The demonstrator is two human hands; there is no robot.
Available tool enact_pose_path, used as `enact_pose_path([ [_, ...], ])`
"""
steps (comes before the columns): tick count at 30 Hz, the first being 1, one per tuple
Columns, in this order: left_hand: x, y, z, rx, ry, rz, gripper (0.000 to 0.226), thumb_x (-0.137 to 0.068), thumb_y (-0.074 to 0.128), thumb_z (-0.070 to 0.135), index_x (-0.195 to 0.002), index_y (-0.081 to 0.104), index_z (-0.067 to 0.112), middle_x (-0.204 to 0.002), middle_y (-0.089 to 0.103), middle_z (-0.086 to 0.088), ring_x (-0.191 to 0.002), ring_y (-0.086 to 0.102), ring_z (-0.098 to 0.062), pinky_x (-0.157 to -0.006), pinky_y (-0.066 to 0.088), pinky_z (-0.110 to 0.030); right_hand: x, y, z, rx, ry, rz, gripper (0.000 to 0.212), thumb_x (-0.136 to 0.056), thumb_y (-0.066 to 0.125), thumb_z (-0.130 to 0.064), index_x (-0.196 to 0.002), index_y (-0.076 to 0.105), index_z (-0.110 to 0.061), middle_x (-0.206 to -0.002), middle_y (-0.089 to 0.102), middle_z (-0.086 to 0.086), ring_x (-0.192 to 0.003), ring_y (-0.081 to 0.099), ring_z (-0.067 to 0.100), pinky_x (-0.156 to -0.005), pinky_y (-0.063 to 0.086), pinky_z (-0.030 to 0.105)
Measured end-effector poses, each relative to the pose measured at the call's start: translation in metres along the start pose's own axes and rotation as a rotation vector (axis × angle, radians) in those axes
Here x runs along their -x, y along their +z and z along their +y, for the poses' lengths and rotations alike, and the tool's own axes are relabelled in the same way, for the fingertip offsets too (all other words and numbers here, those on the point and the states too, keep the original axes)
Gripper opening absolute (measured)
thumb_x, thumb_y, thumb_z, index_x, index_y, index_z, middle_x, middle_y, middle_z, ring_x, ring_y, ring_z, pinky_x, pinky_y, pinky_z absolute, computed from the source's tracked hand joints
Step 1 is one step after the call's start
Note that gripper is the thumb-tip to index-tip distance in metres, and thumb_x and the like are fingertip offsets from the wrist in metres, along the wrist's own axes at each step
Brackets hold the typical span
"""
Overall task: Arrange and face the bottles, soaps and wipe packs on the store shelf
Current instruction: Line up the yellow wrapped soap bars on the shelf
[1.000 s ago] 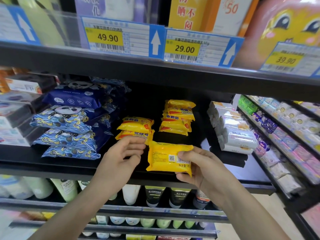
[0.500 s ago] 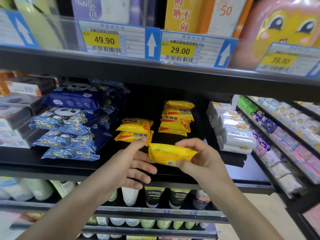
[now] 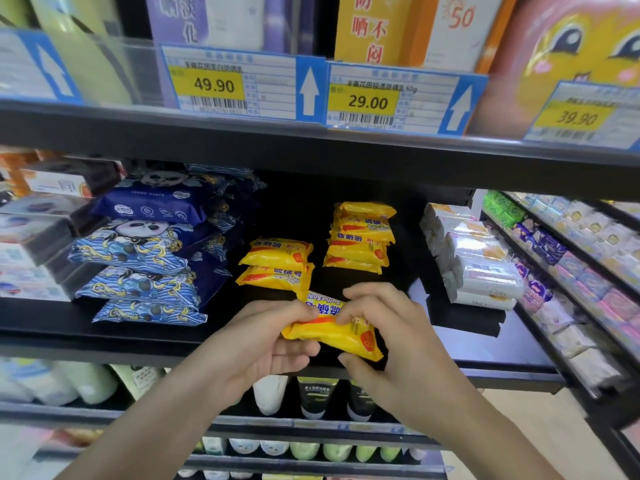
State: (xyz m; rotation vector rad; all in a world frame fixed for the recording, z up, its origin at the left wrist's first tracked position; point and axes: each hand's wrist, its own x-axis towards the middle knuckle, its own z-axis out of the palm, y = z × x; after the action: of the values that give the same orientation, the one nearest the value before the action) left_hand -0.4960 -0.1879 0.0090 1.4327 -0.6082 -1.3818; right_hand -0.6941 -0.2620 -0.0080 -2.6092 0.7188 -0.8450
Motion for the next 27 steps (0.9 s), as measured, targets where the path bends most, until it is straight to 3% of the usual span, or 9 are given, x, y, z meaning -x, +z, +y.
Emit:
enact_pose_path([
  [4, 0.0, -0.004, -0.003, -0.165, 0.106, 0.04, 0.018, -0.094, 0.071, 0.029, -0.108, 0.077, 0.018, -0.088, 0.078, -0.003, -0.075, 0.073, -0.012, -0.069, 0.057, -0.025, -0.006, 0.002, -0.005, 0.043, -0.011, -0.038, 0.042, -0.083, 0.073, -0.049, -0.119, 0.053, -0.042, -0.144, 0.042, -0.024, -0.133, 0.041, 0.006, -0.108, 0.035, 0.034],
  [9, 0.0, -0.009, -0.002, -0.184, 0.202, 0.079, 0.026, -0.094, 0.071, 0.031, -0.118, 0.072, 0.021, -0.093, 0.079, 0.001, -0.076, 0.072, -0.011, -0.068, 0.053, -0.026, -0.027, 0.008, -0.007, 0.125, -0.053, -0.038, 0.041, -0.085, 0.07, -0.045, -0.122, 0.052, -0.04, -0.123, 0.057, -0.024, -0.11, 0.053, 0.008, -0.098, 0.041, 0.037],
  [12, -0.001, -0.014, -0.001, -0.139, 0.221, 0.084, 0.029, -0.094, 0.07, 0.035, -0.12, 0.071, 0.021, -0.098, 0.08, -0.001, -0.079, 0.074, -0.014, -0.067, 0.054, -0.028, -0.043, 0.008, -0.006, 0.114, -0.065, -0.043, 0.04, -0.083, 0.069, -0.043, -0.121, 0.056, -0.039, -0.118, 0.06, -0.023, -0.112, 0.055, 0.007, -0.1, 0.04, 0.038],
  [16, -0.007, -0.023, 0.001, -0.036, 0.281, 0.139, 0.022, -0.104, 0.053, 0.031, -0.115, 0.07, 0.023, -0.103, 0.08, 0.001, -0.093, 0.077, -0.02, -0.074, 0.059, -0.034, -0.073, -0.006, 0.0, -0.027, -0.005, -0.061, 0.042, -0.079, 0.077, -0.033, -0.118, 0.06, -0.038, -0.116, 0.062, -0.023, -0.111, 0.057, 0.003, -0.095, 0.048, 0.036],
  [17, -0.009, -0.028, -0.002, -0.127, 0.344, 0.168, 0.02, -0.104, 0.052, 0.026, -0.115, 0.069, 0.026, -0.104, 0.079, 0.006, -0.097, 0.075, -0.015, -0.079, 0.058, -0.031, -0.084, -0.009, 0.001, -0.049, 0.029, -0.068, 0.044, -0.078, 0.079, -0.03, -0.117, 0.061, -0.039, -0.115, 0.063, -0.023, -0.109, 0.058, 0.002, -0.093, 0.05, 0.033],
  [19, -0.013, -0.038, -0.014, -0.553, 0.542, 0.241, 0.021, -0.101, 0.057, 0.025, -0.117, 0.068, 0.035, -0.11, 0.074, 0.019, -0.107, 0.065, 0.0, -0.091, 0.051, -0.023, -0.11, -0.012, 0.006, -0.064, 0.092, -0.072, 0.044, -0.076, 0.08, -0.029, -0.115, 0.061, -0.04, -0.114, 0.065, -0.022, -0.105, 0.06, 0.002, -0.092, 0.053, 0.032],
  [22, -0.018, -0.047, -0.025, -1.211, 0.7, 0.236, 0.042, -0.095, 0.053, 0.052, -0.136, 0.054, 0.041, -0.132, 0.053, 0.026, -0.126, 0.041, 0.003, -0.107, 0.039, -0.027, -0.155, -0.006, 0.01, -0.034, 0.158, -0.143, 0.043, -0.079, 0.079, -0.027, -0.115, 0.06, -0.042, -0.121, 0.064, -0.019, -0.113, 0.06, 0.007, -0.097, 0.051, 0.032],
  [24, -0.023, -0.048, -0.028, -1.341, 0.658, 0.205, 0.053, -0.094, 0.045, 0.06, -0.144, 0.044, 0.042, -0.143, 0.042, 0.024, -0.134, 0.031, -0.002, -0.112, 0.032, -0.029, -0.182, 0.003, 0.012, -0.02, 0.18, -0.206, 0.042, -0.083, 0.077, -0.024, -0.118, 0.06, -0.041, -0.128, 0.062, -0.016, -0.119, 0.057, 0.008, -0.098, 0.048, 0.028],
  [27, -0.028, -0.051, -0.031, -1.339, 0.65, 0.203, 0.056, -0.095, 0.043, 0.064, -0.147, 0.04, 0.044, -0.148, 0.032, 0.025, -0.138, 0.024, -0.004, -0.113, 0.027, -0.029, -0.214, 0.023, 0.018, 0.031, 0.206, -0.27, 0.043, -0.085, 0.075, -0.024, -0.123, 0.061, -0.039, -0.133, 0.06, -0.013, -0.124, 0.056, 0.01, -0.099, 0.045, 0.026],
])
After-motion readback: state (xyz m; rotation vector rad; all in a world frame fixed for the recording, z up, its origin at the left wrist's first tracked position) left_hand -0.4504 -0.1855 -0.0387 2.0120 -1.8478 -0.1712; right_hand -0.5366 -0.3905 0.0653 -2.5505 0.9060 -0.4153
